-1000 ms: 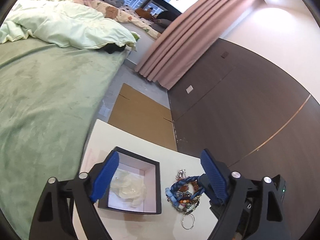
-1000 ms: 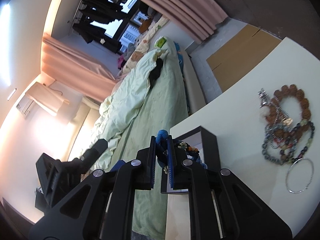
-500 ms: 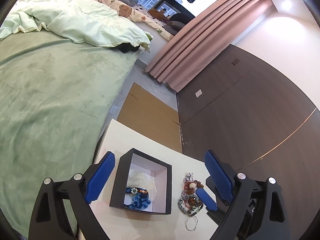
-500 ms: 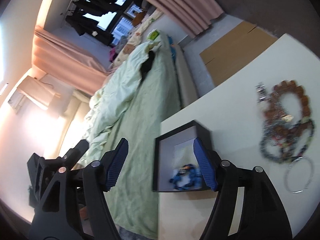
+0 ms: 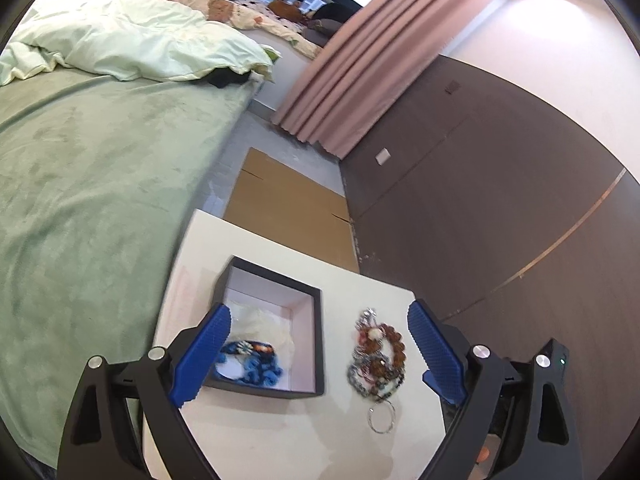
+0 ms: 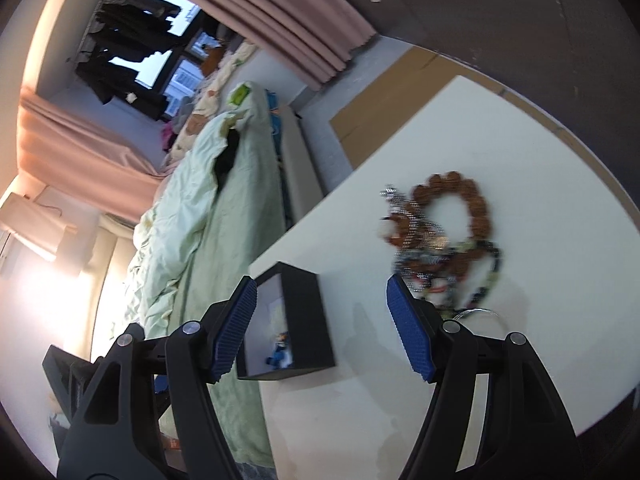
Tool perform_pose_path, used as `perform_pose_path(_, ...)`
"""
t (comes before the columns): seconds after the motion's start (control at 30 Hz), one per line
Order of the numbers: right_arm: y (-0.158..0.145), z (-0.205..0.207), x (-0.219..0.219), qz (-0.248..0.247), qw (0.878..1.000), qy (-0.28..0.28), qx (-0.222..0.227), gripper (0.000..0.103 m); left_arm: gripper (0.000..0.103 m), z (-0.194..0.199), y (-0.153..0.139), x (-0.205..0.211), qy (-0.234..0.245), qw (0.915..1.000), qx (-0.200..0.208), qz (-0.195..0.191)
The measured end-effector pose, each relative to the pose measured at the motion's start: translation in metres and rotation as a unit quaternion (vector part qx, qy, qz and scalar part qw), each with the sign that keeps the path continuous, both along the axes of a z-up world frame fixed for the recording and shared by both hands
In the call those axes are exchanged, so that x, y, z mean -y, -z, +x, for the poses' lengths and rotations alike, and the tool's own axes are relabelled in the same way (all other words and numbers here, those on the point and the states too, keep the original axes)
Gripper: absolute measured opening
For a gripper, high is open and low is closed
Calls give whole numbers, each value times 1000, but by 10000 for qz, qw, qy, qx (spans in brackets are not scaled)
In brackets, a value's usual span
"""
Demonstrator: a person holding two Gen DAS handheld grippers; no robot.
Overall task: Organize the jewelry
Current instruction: 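Return the right tool to the pile and grasp the green-and-black bead bracelet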
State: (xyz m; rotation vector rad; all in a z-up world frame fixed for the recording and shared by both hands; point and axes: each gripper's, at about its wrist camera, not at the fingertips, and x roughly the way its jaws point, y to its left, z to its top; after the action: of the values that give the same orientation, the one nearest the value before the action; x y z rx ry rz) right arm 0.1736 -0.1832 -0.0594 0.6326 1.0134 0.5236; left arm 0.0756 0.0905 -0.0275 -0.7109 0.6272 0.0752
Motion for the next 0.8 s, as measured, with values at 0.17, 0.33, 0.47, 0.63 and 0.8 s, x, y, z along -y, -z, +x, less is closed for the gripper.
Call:
perform_pose_path(0.17, 5, 3, 18, -222, 9997, 77, -94, 62, 71, 8, 6, 19, 321, 9995, -72, -21)
perform_pose_path(0.33, 18, 10, 30, -547, 9978, 78, -355, 45, 62, 17, 13, 33, 532, 9984, -142, -103)
perform_pose_path(0.47, 28, 16, 38, -598, 9968, 98, -527, 43, 54, 22, 18, 45, 712, 9972, -194, -99)
perform_pose_path(0.63, 43, 26, 44, -403, 9958, 185, -802, 43, 51, 32, 21, 63, 940, 9953, -246, 12)
perform_pose_path(0.8, 60, 39, 44, -94, 9923, 308, -1194, 41, 45, 43, 27, 82, 1163, 9926, -270, 227)
